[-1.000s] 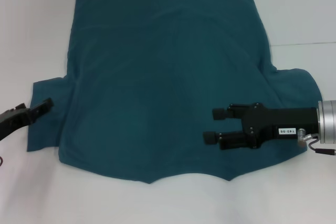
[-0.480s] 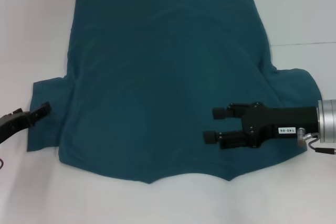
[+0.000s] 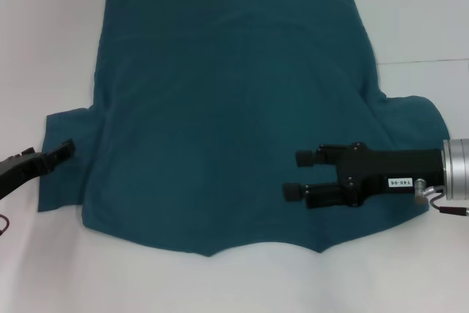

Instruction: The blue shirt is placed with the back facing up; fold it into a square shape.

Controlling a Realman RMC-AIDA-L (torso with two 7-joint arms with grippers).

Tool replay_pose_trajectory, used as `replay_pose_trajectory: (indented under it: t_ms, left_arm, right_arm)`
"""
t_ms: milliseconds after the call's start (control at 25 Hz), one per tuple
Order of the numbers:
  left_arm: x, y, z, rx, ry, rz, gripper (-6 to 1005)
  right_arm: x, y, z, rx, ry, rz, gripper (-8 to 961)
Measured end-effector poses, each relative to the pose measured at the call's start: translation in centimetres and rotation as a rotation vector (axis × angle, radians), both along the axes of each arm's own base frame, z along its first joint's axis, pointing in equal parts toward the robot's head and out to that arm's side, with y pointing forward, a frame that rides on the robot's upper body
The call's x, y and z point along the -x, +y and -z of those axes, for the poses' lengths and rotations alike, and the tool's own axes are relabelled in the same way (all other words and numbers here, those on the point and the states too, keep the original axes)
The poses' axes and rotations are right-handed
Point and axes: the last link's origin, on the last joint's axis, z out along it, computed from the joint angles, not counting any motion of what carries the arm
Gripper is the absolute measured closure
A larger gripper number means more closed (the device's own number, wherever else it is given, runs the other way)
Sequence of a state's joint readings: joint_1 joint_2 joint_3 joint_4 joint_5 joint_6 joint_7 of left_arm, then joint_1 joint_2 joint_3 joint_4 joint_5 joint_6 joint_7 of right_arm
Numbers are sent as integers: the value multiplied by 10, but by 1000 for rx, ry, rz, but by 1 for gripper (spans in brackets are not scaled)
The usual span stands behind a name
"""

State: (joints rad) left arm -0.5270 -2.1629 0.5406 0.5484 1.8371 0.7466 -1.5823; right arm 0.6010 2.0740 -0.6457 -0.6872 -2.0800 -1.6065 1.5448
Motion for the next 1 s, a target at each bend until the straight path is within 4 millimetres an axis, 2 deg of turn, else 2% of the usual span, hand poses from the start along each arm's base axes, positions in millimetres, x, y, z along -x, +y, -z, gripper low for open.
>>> replay_pose_trajectory:
  t_ms: [1000]
  left_arm:
    - [-1, 8, 12, 12, 67, -20, 126]
  right_arm:
    - [1, 1, 0, -2, 0, -1, 53]
